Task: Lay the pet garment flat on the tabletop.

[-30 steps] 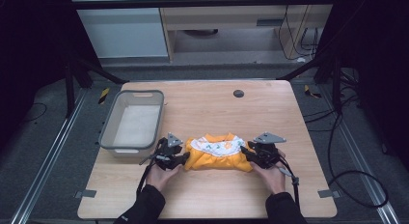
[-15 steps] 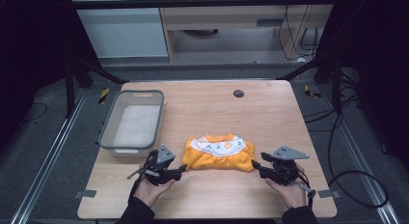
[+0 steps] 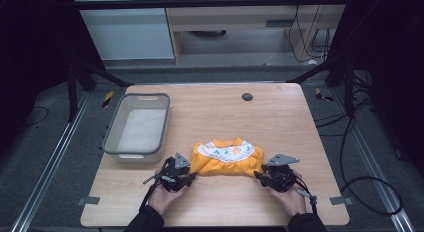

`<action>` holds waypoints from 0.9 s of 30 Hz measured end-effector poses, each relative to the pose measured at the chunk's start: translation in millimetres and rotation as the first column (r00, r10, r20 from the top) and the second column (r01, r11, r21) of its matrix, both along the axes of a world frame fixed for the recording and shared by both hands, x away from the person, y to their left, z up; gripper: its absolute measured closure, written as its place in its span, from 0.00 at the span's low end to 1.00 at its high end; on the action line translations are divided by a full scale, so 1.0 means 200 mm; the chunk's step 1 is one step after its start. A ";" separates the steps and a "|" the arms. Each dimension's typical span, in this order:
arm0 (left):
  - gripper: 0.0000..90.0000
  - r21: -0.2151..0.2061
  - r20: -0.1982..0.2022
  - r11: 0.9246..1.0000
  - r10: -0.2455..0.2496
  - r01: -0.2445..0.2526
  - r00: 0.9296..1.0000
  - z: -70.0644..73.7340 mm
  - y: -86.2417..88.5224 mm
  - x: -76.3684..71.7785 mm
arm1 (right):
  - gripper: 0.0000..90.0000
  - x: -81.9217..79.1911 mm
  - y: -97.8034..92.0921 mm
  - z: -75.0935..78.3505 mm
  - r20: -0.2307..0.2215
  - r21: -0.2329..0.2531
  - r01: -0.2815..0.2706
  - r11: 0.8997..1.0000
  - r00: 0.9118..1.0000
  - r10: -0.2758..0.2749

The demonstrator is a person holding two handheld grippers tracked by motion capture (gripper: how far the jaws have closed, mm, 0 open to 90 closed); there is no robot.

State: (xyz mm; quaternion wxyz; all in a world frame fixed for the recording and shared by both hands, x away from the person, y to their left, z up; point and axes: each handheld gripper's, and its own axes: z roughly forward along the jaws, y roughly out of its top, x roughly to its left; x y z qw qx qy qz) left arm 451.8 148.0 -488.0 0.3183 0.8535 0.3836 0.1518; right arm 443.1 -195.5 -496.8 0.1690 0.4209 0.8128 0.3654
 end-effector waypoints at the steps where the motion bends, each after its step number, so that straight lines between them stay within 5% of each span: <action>1: 0.76 0.004 -0.005 1.000 -0.003 0.003 1.000 0.00 0.00 0.00 | 0.69 0.00 0.00 0.00 0.000 0.000 0.000 1.000 1.000 0.000; 4: 0.92 0.006 -0.022 1.000 -0.009 0.009 1.000 -0.01 -0.01 0.00 | 0.88 0.00 0.01 -0.01 -0.024 -0.030 -0.011 0.999 1.000 0.010; 8: 0.96 0.003 -0.028 1.000 -0.018 0.018 0.999 0.00 -0.02 0.00 | 1.00 0.00 0.00 -0.01 -0.047 -0.025 -0.017 1.000 0.999 0.016; 13: 0.96 -0.011 -0.030 1.000 -0.026 0.025 0.999 0.01 -0.01 0.00 | 0.99 -0.01 0.00 0.02 -0.006 0.000 -0.009 1.000 1.000 0.009; 18: 0.96 -0.011 -0.036 1.000 -0.028 0.028 0.999 0.01 -0.02 0.00 | 0.67 0.00 -0.01 0.04 0.086 0.016 0.041 0.999 0.995 -0.042; 22: 0.96 -0.008 -0.039 1.000 -0.031 0.031 0.999 0.00 -0.02 0.00 | 0.56 0.05 -0.01 -0.02 0.043 0.000 0.066 0.998 0.997 -0.066; 26: 0.96 -0.013 -0.041 0.999 -0.030 0.030 0.999 0.01 -0.02 0.00 | 0.63 0.06 0.00 -0.03 0.024 -0.013 0.057 0.998 0.998 -0.057; 27: 0.96 -0.011 -0.037 0.999 -0.031 0.031 0.999 0.01 -0.02 0.00 | 0.74 0.05 0.00 -0.03 0.012 -0.017 0.050 0.999 0.999 -0.050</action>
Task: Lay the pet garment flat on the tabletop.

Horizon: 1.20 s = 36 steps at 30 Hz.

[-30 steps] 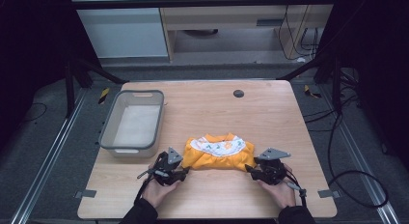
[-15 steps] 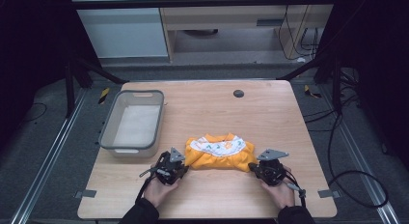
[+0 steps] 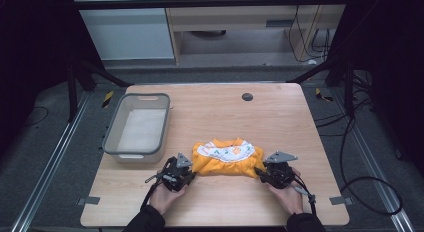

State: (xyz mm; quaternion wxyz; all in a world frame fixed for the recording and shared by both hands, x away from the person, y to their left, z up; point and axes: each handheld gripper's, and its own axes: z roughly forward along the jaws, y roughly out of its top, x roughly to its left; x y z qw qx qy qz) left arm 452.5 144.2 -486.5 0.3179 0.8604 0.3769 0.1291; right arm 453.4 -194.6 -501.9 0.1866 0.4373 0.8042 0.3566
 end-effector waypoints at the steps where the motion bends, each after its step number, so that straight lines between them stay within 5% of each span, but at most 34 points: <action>1: 0.96 -0.002 0.000 1.000 0.001 -0.001 1.000 0.00 0.00 0.00 | 0.80 0.00 0.00 0.00 -0.001 0.000 0.004 1.000 1.000 -0.004; 4: 0.96 -0.006 0.001 1.000 0.000 0.000 1.000 0.01 0.01 0.00 | 0.94 -0.02 0.00 0.02 -0.003 -0.006 0.008 1.000 1.000 -0.008; 10: 0.96 -0.059 0.011 0.998 -0.004 0.005 1.000 0.07 0.04 -0.02 | 0.96 -0.06 -0.01 0.09 0.007 0.028 0.002 1.000 1.000 -0.003; 14: 0.96 -0.130 0.019 0.991 -0.010 0.012 1.000 0.15 0.09 -0.05 | 0.96 -0.10 -0.03 0.17 0.037 0.080 -0.020 0.997 0.999 0.017; 17: 0.96 -0.208 0.035 0.978 -0.022 0.029 0.999 0.25 0.15 -0.09 | 0.96 -0.17 -0.06 0.26 0.069 0.154 -0.046 0.987 0.997 0.036; 21: 0.96 -0.238 0.017 0.970 -0.040 0.043 0.999 0.29 0.18 -0.13 | 0.96 -0.24 -0.09 0.34 0.076 0.220 -0.081 0.972 0.995 0.065; 24: 0.96 -0.223 -0.003 0.974 -0.050 0.048 0.999 0.28 0.17 -0.14 | 0.96 -0.26 -0.09 0.35 0.056 0.232 -0.094 0.968 0.995 0.084; 28: 0.96 -0.172 -0.042 0.984 -0.053 0.045 0.998 0.22 0.16 -0.15 | 0.95 -0.27 -0.08 0.29 -0.008 0.194 -0.091 0.977 0.995 0.095; 30: 0.95 -0.128 -0.062 0.991 -0.048 0.039 0.997 0.16 0.13 -0.14 | 0.91 -0.24 -0.07 0.21 -0.035 0.135 -0.072 0.988 0.996 0.077; 33: 0.93 -0.095 -0.056 0.995 -0.037 0.032 0.998 0.12 0.11 -0.13 | 0.85 -0.20 -0.07 0.15 -0.035 0.079 -0.042 0.996 0.998 0.045; 36: 0.82 -0.083 -0.035 0.996 -0.017 0.014 0.999 0.12 0.11 -0.13 | 0.82 -0.19 -0.07 0.13 -0.032 0.074 -0.033 0.997 0.999 0.035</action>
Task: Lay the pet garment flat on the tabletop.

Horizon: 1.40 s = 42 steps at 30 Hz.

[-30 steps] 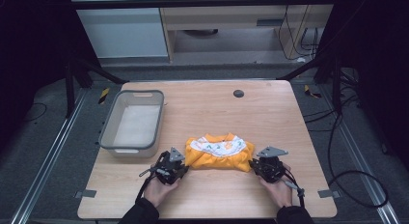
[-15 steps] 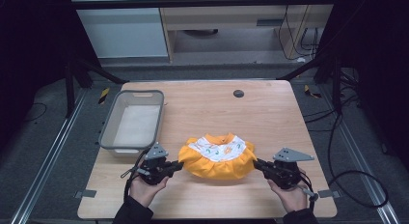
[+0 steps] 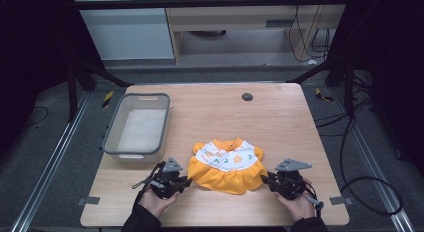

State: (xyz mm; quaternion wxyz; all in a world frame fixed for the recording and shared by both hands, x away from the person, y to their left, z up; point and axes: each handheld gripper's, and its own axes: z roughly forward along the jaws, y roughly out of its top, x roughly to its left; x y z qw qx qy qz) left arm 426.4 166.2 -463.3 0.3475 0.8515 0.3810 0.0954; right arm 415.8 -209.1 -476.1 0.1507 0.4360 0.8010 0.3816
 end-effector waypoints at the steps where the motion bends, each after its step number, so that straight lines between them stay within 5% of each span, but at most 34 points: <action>1: 0.79 0.008 0.011 1.000 0.001 -0.001 1.000 0.00 0.00 0.00 | 0.77 0.00 -0.01 0.00 0.015 -0.001 0.012 1.000 1.000 -0.012; 6: 0.64 -0.024 0.075 0.999 0.041 -0.039 0.996 0.05 0.03 -0.01 | 0.71 -0.02 -0.02 0.05 0.082 0.025 0.026 0.999 0.996 -0.028; 11: 0.61 -0.072 0.137 0.996 0.055 -0.046 0.989 0.13 0.03 -0.03 | 0.72 -0.04 -0.03 0.09 0.156 0.069 0.023 0.997 0.987 -0.034; 20: 0.69 -0.093 0.194 0.995 0.046 -0.028 0.980 0.21 -0.03 -0.01 | 0.86 0.04 0.08 0.09 0.153 0.063 -0.017 0.998 0.988 0.007; 25: 0.81 -0.034 0.175 0.999 0.040 -0.035 0.984 0.12 -0.14 0.08 | 0.93 0.12 0.14 0.04 0.113 0.043 -0.009 0.999 0.994 0.004; 27: 0.81 0.007 0.136 1.000 0.030 -0.031 0.990 0.04 -0.19 0.14 | 0.94 0.14 0.14 0.01 0.096 0.017 -0.005 1.000 0.995 0.003; 32: 0.82 0.072 0.090 0.997 0.004 -0.010 0.996 -0.05 -0.21 0.15 | 0.94 0.14 0.15 -0.04 0.044 -0.030 -0.017 0.999 0.999 0.019; 42: 0.84 0.085 0.012 0.996 -0.036 0.035 0.999 -0.09 -0.19 0.10 | 0.95 0.06 0.16 -0.09 -0.057 -0.067 -0.088 0.994 0.995 0.084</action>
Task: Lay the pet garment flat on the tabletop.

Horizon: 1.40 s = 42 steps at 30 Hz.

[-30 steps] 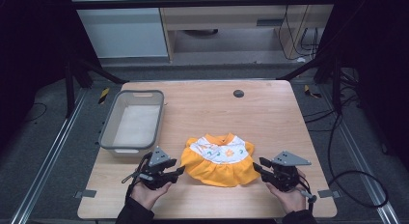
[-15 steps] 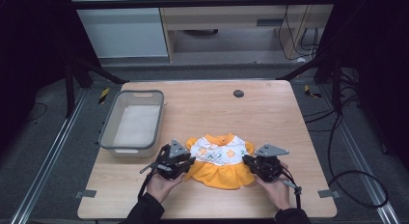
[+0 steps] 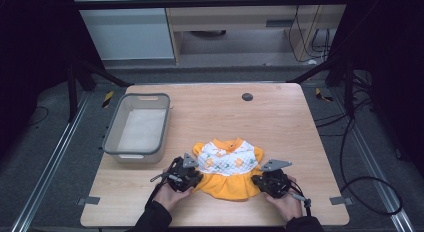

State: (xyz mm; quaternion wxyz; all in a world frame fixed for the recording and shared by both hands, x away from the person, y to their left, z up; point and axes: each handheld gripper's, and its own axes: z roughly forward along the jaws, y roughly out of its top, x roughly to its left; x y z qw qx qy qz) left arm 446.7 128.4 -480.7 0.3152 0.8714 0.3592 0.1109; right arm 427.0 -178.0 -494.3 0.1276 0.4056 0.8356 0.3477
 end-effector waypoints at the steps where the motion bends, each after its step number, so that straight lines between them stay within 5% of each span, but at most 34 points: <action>1: 0.84 0.006 -0.005 1.000 -0.010 0.010 1.000 0.00 0.00 -0.02 | 0.95 -0.02 0.00 0.00 -0.014 0.003 -0.012 1.000 1.000 0.012; 7: 0.84 0.016 -0.013 0.999 -0.039 0.039 0.999 0.01 0.00 -0.10 | 0.96 -0.09 -0.01 0.01 -0.050 0.003 -0.056 0.998 0.997 0.056; 16: 0.79 0.024 0.007 0.997 -0.068 0.067 0.998 0.02 0.00 -0.19 | 0.91 -0.17 -0.02 0.02 -0.042 -0.006 -0.074 0.997 0.996 0.074; 18: 0.75 0.013 0.015 0.997 -0.071 0.071 0.997 0.04 0.01 -0.19 | 0.88 -0.17 -0.02 0.02 -0.020 0.002 -0.082 0.997 0.996 0.082; 22: 0.63 -0.037 0.098 0.998 -0.048 0.052 0.994 0.12 0.07 -0.18 | 0.82 -0.17 -0.05 0.09 0.052 0.062 -0.058 0.996 0.997 0.055; 23: 0.61 -0.070 0.139 0.997 -0.018 0.028 0.990 0.16 0.10 -0.16 | 0.81 -0.16 -0.07 0.11 0.074 0.074 -0.051 0.996 0.996 0.045; 28: 0.53 -0.108 0.191 0.994 0.029 -0.009 0.981 0.23 0.14 -0.09 | 0.71 -0.11 -0.12 0.18 0.158 0.116 0.004 0.993 0.987 -0.023; 33: 0.49 -0.148 0.203 0.987 0.091 -0.062 0.975 0.27 0.17 0.02 | 0.68 -0.02 -0.19 0.26 0.191 0.152 0.054 0.987 0.978 -0.083; 37: 0.48 -0.119 0.228 0.988 0.128 -0.102 0.965 0.29 0.14 0.15 | 0.67 0.12 -0.21 0.28 0.192 0.172 0.103 0.980 0.972 -0.136; 42: 0.47 -0.080 0.231 0.988 0.149 -0.134 0.962 0.27 0.10 0.28 | 0.69 0.26 -0.21 0.24 0.158 0.182 0.146 0.973 0.972 -0.175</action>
